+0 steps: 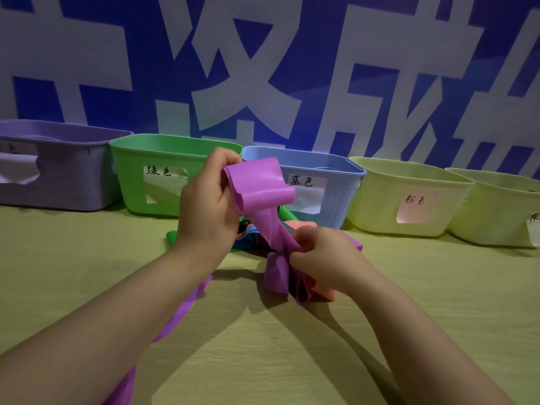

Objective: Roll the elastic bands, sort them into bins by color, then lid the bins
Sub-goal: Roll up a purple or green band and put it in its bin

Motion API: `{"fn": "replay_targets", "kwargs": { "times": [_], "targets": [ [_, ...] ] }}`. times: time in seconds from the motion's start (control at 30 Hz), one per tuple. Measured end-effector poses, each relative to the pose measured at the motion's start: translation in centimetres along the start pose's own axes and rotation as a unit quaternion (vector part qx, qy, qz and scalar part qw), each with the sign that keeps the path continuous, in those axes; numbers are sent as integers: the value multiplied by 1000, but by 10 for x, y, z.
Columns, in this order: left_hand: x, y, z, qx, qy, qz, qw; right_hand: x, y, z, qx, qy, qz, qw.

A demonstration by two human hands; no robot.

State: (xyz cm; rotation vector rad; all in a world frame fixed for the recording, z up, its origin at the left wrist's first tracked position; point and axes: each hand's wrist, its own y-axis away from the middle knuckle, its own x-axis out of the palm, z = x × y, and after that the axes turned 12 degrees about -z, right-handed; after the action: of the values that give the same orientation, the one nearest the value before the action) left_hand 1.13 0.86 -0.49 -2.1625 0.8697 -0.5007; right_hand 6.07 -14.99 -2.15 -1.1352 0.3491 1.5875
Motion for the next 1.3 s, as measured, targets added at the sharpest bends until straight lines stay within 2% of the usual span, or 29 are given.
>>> {"fn": "replay_targets", "kwargs": {
  "times": [0.1,0.4,0.47,0.57,0.67,0.83,0.93,1.07,1.3],
  "targets": [
    [0,1,2,16,-30,-23,999,-5,0,-4,18,29,47,998],
    [-3,-1,-3,25,-48,-71,996,-12,-1,-5,51,82,88,991],
    [-2,-2,-5,16,-37,-75,996,-11,0,-5,39,47,49,997],
    [-3,-3,-7,5,-25,-75,997,-10,-3,-5,45,-82,-72,993],
    [-2,-2,-4,1,-29,-73,997,-6,-7,-7,66,-211,-146,964],
    [-1,-1,3,-4,-49,-60,997,-8,-11,-9,123,-314,-160,928],
    [-1,0,3,-8,-72,-51,996,-10,-10,-10,186,-383,-128,896],
    [0,0,3,-46,-70,-40,996,-15,-9,-13,261,-512,-46,817],
    [2,1,2,-81,-71,-26,994,-21,-6,-16,376,-590,54,713]
  ]
}}
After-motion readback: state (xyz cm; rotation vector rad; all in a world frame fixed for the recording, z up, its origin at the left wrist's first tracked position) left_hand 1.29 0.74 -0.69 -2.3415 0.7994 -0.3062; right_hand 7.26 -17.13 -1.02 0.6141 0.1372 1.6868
